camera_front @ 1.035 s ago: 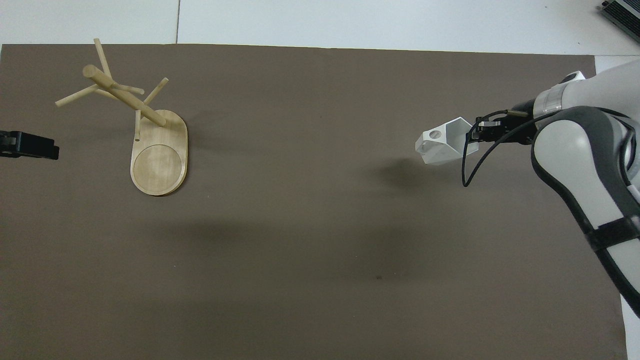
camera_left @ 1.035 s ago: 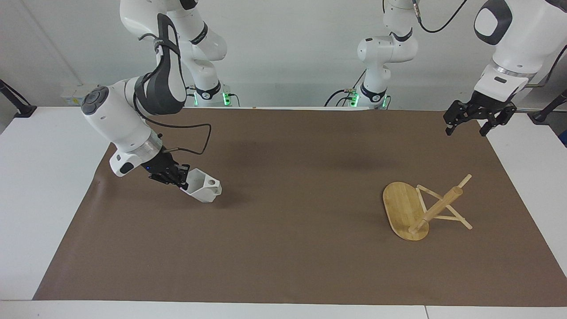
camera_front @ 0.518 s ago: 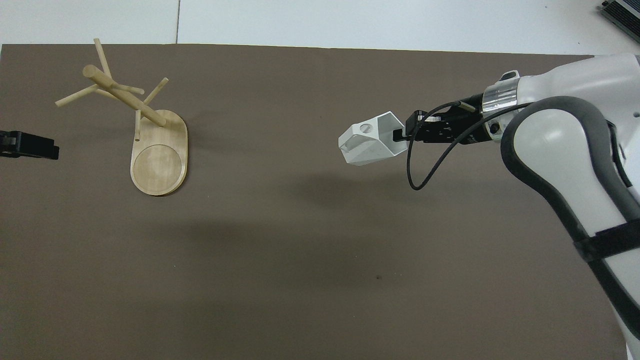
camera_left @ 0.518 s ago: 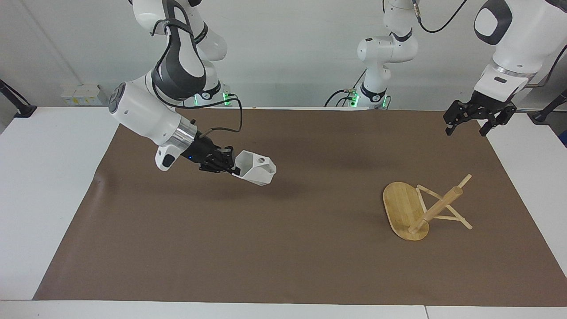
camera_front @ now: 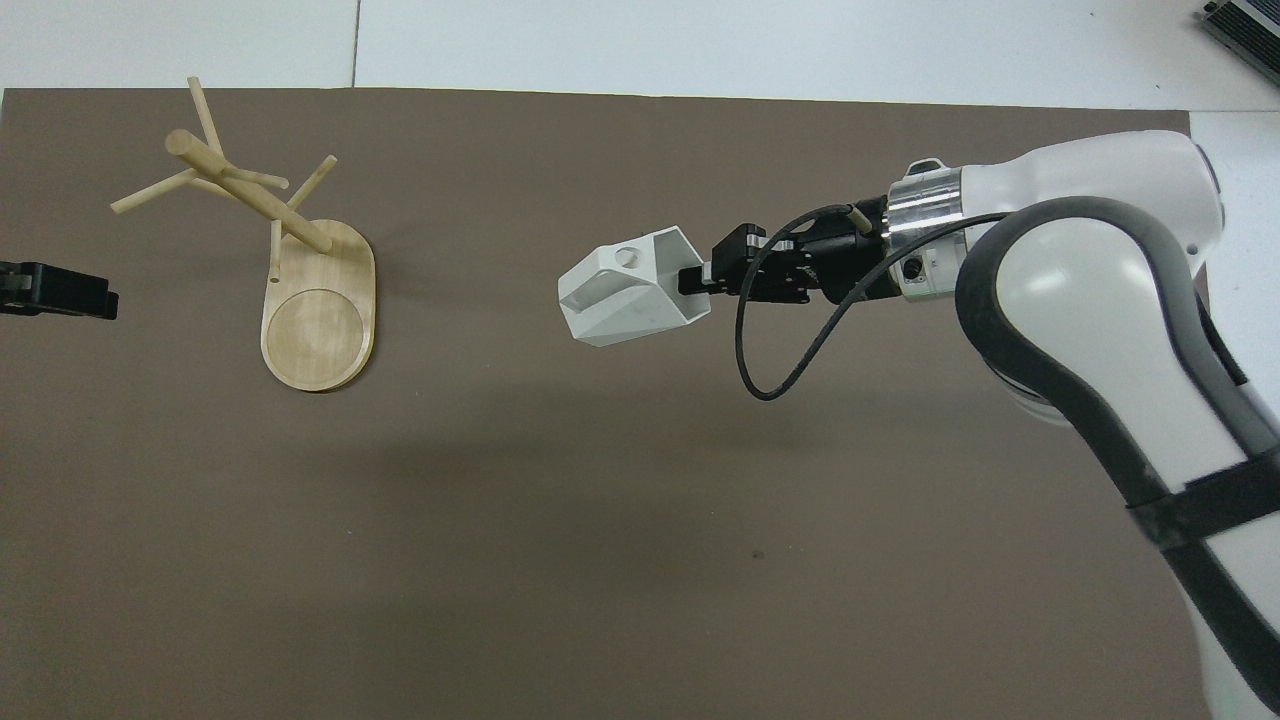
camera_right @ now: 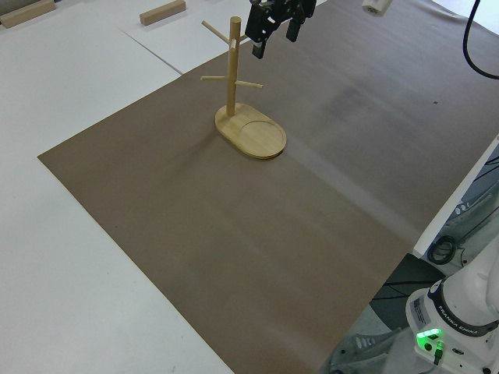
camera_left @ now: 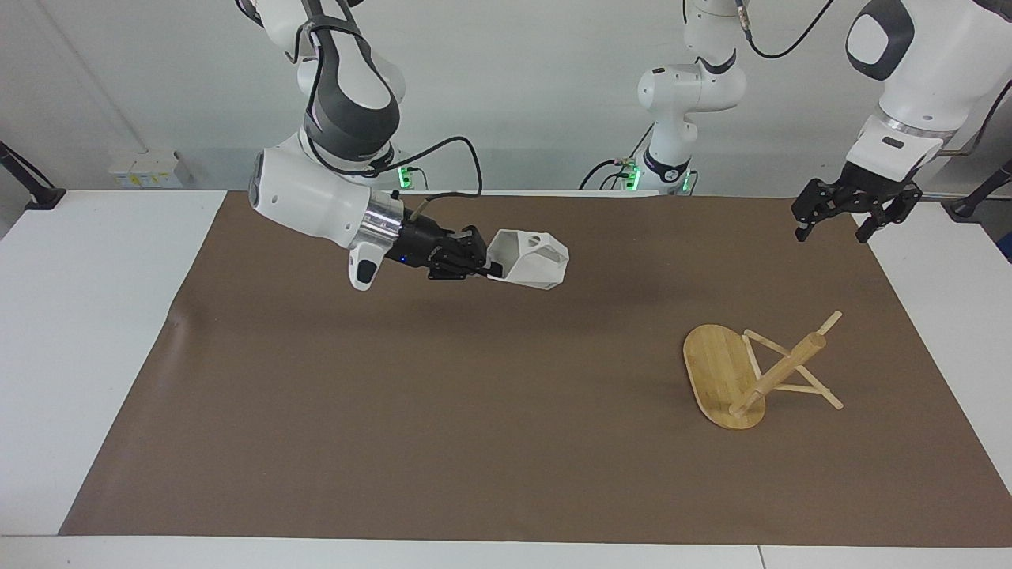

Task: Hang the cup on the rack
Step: 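Lift the white cup with the right gripper toward the wooden rack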

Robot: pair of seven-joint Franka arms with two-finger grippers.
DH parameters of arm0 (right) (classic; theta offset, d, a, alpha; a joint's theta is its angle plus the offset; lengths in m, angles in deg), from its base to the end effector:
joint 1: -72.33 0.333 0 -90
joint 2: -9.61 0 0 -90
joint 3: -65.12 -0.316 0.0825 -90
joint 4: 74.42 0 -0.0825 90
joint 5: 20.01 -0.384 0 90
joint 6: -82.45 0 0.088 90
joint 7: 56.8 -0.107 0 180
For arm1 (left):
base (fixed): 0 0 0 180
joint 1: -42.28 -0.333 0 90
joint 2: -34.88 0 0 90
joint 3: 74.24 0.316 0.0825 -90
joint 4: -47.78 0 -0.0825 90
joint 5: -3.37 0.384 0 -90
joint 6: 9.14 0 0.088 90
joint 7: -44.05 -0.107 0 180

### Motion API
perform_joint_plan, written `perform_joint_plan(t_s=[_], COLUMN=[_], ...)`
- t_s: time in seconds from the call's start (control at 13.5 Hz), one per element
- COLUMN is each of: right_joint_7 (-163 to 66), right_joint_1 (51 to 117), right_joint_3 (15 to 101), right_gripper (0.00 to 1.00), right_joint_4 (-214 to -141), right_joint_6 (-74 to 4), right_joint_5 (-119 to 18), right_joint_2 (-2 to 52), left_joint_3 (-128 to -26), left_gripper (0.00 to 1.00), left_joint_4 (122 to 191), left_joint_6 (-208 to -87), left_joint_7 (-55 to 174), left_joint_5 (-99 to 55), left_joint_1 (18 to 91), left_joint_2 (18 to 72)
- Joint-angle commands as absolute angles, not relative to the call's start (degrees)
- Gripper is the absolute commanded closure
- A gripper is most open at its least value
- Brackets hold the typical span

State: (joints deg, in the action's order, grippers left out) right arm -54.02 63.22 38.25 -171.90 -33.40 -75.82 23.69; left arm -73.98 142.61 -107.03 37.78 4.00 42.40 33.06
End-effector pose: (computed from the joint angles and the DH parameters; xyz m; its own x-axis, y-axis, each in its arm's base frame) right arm 0.6083 0.2179 0.4994 0.9963 -0.0357 -0.0776 -0.0846 -0.5380 -0.8387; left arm 0.5570 0.0024 0.6146 0.9906 -0.1083 0.0834 -0.1070 -0.9941 -0.0201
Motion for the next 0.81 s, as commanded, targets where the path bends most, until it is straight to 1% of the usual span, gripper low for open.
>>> perform_joint_plan(t_s=[0.0, 0.22, 0.37, 0.52, 0.74], right_joint_7=[-53.5, -54.0, -55.4, -55.6, -55.7], right_joint_1=[62.5, 62.7, 62.8, 62.8, 62.8], right_joint_3=[36.0, 32.0, 29.4, 28.5, 27.3], right_gripper=[1.00, 1.00, 1.00, 1.00, 1.00], right_joint_4=[-171.5, -171.5, -171.5, -171.5, -171.5], right_joint_6=[-35.3, -41.5, -44.9, -45.8, -45.0], right_joint_5=[-81.8, -87.9, -88.8, -88.9, -88.1], right_joint_2=[24.0, 24.3, 25.0, 25.7, 25.9], left_joint_3=[-74.3, -74.3, -74.5, -75.0, -75.0], left_gripper=[0.00, 0.00, 0.00, 0.00, 0.00], left_joint_4=[144.6, 144.6, 144.6, 144.6, 144.5], left_joint_6=[-107.9, -107.9, -107.8, -107.7, -106.0], left_joint_7=[37.0, 37.0, 37.9, 37.7, 37.1], left_joint_5=[4.7, 4.7, 4.6, 4.6, 4.6], left_joint_1=[41.8, 41.8, 41.8, 43.1, 44.6], left_joint_2=[31.4, 31.4, 31.4, 31.4, 31.3])
